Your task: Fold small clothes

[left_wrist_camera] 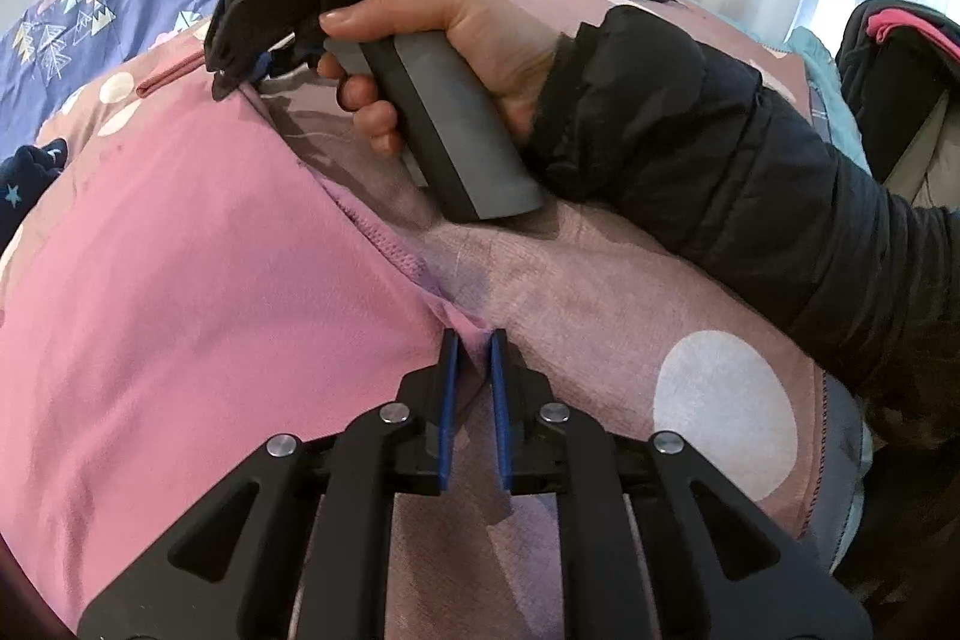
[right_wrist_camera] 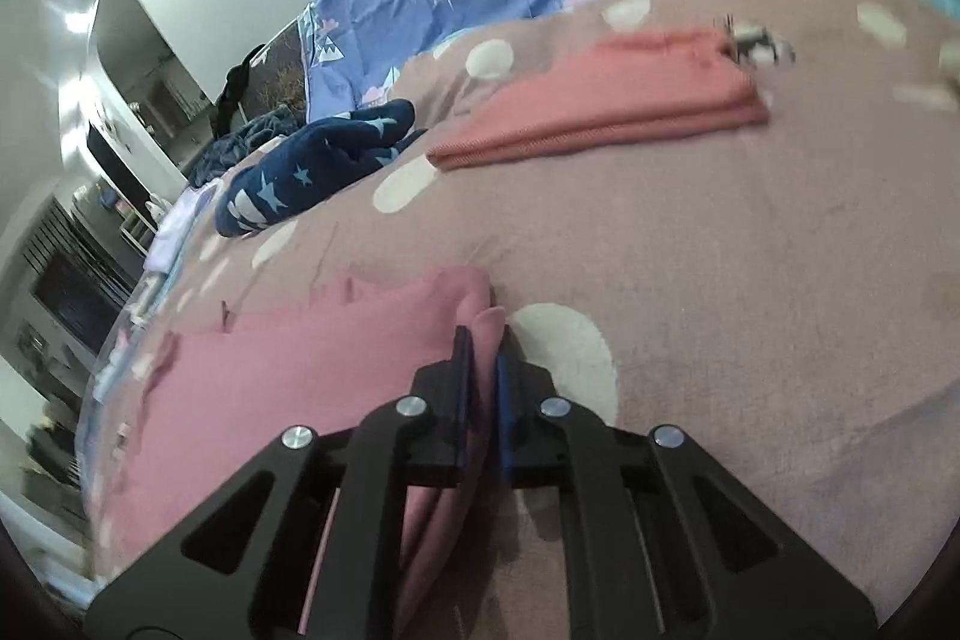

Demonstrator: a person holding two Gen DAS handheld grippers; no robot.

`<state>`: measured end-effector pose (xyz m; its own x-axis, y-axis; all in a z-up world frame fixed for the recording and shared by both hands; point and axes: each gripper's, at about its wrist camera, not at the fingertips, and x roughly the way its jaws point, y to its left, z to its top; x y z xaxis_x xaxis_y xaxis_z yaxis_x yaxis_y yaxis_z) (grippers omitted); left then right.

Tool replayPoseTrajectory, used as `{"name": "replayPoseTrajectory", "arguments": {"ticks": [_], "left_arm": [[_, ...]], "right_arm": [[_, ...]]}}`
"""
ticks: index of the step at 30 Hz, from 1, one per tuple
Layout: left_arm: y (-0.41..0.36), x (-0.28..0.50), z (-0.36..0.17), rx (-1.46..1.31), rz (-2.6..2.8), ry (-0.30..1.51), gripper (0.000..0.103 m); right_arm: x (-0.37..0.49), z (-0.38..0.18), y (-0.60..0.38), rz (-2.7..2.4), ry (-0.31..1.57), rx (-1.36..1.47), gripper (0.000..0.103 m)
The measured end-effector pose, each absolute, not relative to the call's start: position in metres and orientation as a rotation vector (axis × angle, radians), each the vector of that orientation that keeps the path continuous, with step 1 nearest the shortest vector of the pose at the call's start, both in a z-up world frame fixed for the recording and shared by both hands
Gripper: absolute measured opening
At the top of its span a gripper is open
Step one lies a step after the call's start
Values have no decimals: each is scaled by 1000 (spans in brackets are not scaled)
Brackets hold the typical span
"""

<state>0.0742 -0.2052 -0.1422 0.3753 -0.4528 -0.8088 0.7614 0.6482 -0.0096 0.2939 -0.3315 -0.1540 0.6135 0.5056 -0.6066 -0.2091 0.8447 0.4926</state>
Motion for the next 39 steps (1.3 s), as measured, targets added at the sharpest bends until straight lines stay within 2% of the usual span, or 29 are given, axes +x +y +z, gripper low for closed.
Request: {"name": "replayPoseTrajectory", "arguments": {"ticks": [4, 6, 8, 10, 12, 15, 19, 26, 28, 30, 32, 35, 39], "left_arm": [[-204, 71, -143, 383, -784, 871, 11], [-202, 70, -143, 367, -776, 866, 12], [-200, 69, -141, 344, -766, 867, 13], [-194, 65, -137, 321, -755, 866, 19], [-186, 55, -134, 313, -751, 856, 32], [-178, 40, -130, 325, -751, 837, 44], [-151, 23, -123, 313, -708, 805, 51], [-92, 10, -121, 236, -577, 804, 52], [-73, 4, -119, 215, -545, 791, 58], [-54, -2, -118, 199, -520, 774, 60], [-28, -7, -117, 166, -482, 765, 60], [13, -15, -114, 98, -394, 741, 60], [91, -26, -99, 9, -205, 665, 60]], "right_arm": [[292, -155, -346, 407, 788, 470, 11], [288, -155, -354, 406, 771, 509, 19], [284, -155, -359, 410, 756, 538, 32], [281, -154, -365, 421, 743, 565, 35], [278, -153, -368, 409, 738, 577, 35], [270, -154, -373, 385, 737, 581, 35], [241, -153, -380, 360, 737, 578, 37], [175, -156, -398, 352, 707, 616, 37], [161, -154, -400, 310, 705, 613, 37], [148, -147, -394, 248, 716, 547, 38], [131, -134, -378, 173, 716, 443, 47], [100, -99, -333, 146, 627, 255, 47], [51, -55, -224, 260, 470, -113, 49]]}}
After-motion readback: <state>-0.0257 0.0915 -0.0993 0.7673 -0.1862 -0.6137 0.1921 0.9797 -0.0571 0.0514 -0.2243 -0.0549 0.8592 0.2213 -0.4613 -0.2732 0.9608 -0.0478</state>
